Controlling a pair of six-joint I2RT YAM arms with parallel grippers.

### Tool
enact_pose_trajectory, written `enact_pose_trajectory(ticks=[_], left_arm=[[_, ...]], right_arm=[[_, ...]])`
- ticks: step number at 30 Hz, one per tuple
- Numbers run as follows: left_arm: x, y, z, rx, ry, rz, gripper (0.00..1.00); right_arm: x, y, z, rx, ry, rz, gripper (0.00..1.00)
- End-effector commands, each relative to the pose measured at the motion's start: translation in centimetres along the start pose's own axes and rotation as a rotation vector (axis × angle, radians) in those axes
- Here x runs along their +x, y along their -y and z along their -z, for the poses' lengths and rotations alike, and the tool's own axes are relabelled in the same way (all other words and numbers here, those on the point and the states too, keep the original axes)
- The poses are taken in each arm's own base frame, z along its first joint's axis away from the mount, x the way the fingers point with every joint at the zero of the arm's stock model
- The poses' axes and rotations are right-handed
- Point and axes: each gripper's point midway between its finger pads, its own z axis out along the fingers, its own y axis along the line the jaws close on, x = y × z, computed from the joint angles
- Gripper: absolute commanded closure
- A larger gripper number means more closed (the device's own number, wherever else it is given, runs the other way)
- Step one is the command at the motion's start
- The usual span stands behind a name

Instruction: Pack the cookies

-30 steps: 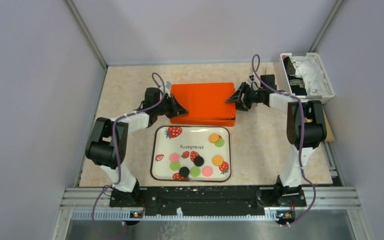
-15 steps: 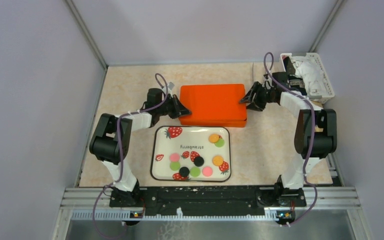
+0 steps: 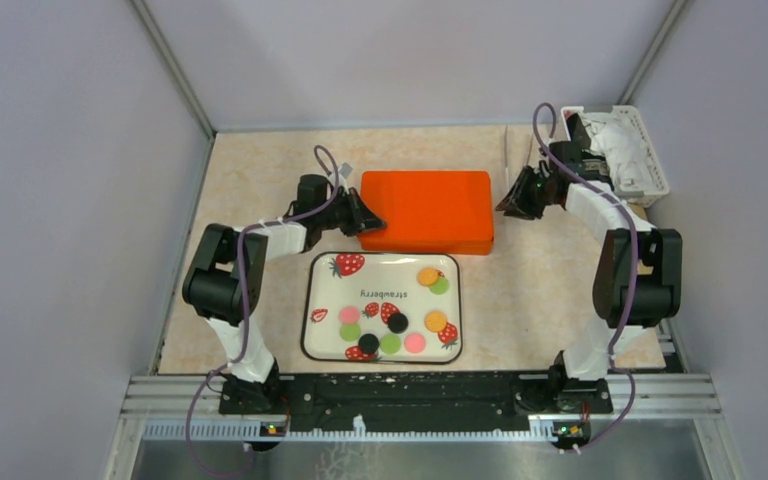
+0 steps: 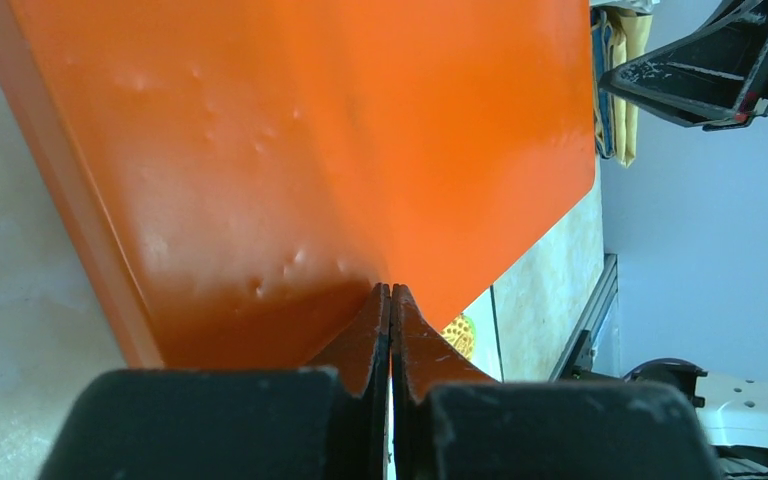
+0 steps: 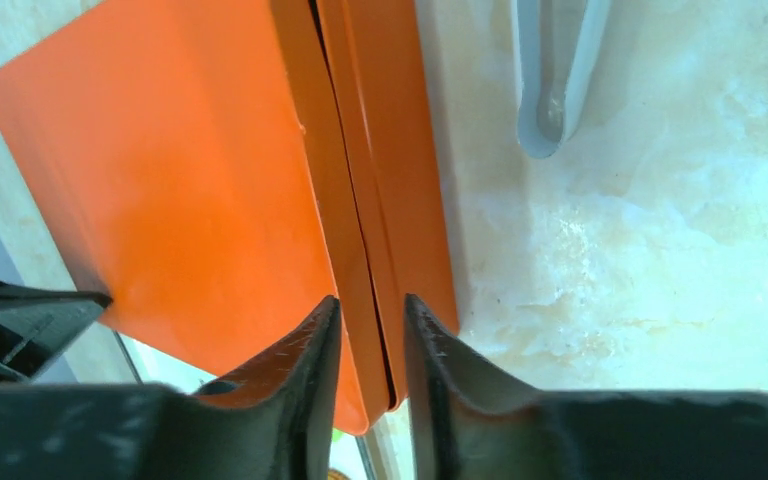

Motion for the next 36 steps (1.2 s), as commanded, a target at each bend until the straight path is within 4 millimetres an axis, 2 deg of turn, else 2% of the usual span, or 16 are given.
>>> enact_pose_trajectory(ticks=[1,2,4,7,9,11,15,17,19,24,29,33,36], left_arm=[[-1.4,2.6,0.8,0.015,0.003,-0.001,1.0],[-2.2,3.4,1.3,0.014,0.019,-0.002,1.0],[-3.7,4.4,2.3,-0.001,0.051,0.0,1.0],[-5.3,4.1,4.1,-0.021,0.092,0.055,1.0],[-5.8,2.4,5.2,-0.064,0.114,0.111,1.0],[-6.0,-0.1,6.2,-0.138,0.141,0.158,1.0],[-5.3,-5.2,7.6,-0.281,0.183,0.248,1.0],[-5.2,-7.0,7.6,-0.334,0.2,0.251,1.0],[-5.6,-7.9,7.1,-0.343,0.205,0.234,1.0],[-7.4,-7.7,4.7,-0.263,0.201,0.207,1.0],[-9.4,-7.0,3.0,-0.227,0.201,0.175,1.0],[-9.4,-5.7,2.6,-0.185,0.182,0.171,1.0],[-8.9,-4.9,3.1,-0.184,0.172,0.165,1.0]], right_arm=[[-2.9,-0.2,0.5,0.029,0.072,0.037,0.82],[-3.1,0.0,0.2,0.039,0.073,0.039,0.9],[-3.6,0.3,-0.3,0.054,0.076,0.042,1.0],[-4.6,0.5,-1.1,0.068,0.085,0.047,1.0],[-5.0,0.7,-1.6,0.082,0.081,0.051,1.0],[-5.3,1.4,-2.1,0.111,0.078,0.051,1.0],[-5.3,2.3,-3.2,0.139,0.064,0.058,1.0],[-5.0,2.5,-3.8,0.134,0.044,0.053,1.0],[-4.7,2.8,-4.4,0.139,0.029,0.052,1.0],[-3.3,2.6,-5.9,0.15,-0.017,0.086,1.0],[-1.3,0.3,-8.1,0.114,-0.097,0.15,1.0],[0.2,-4.1,-9.4,0.025,-0.136,0.229,1.0],[1.9,-7.8,-10.1,-0.031,-0.176,0.302,1.0]])
